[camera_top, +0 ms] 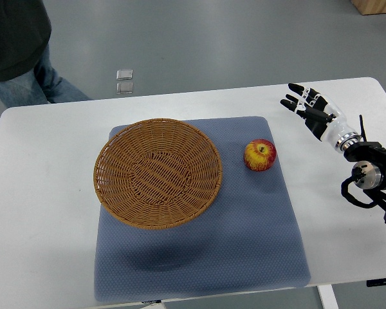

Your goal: Place red apple in basket with right hand

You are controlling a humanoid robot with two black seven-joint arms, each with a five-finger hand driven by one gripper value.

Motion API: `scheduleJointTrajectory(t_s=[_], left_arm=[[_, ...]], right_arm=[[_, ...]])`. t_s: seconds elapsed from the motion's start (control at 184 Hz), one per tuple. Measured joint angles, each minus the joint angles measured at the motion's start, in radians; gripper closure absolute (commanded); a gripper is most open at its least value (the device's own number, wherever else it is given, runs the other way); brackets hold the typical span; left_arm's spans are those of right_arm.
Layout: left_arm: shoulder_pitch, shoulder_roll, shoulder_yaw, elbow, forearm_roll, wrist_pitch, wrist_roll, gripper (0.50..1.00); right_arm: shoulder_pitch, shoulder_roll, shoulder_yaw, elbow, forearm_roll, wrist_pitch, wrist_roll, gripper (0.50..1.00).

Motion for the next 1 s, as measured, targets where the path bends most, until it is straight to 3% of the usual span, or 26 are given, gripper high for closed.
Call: scheduleJointTrajectory(t_s=[0.325,0.997], left_arm=[[0.000,0.000,-0.008,0.006,0.000,0.000,-0.001,0.500],[0.000,0.000,0.003,0.011,0.000,0.001,-0.002,0.500]], right_arm=[[0.000,0.000,0.000,0.002,0.000,0.006,0.000,0.579],[0.000,-0.016,0.002,-0.003,0.006,0.126,0.009,0.581]])
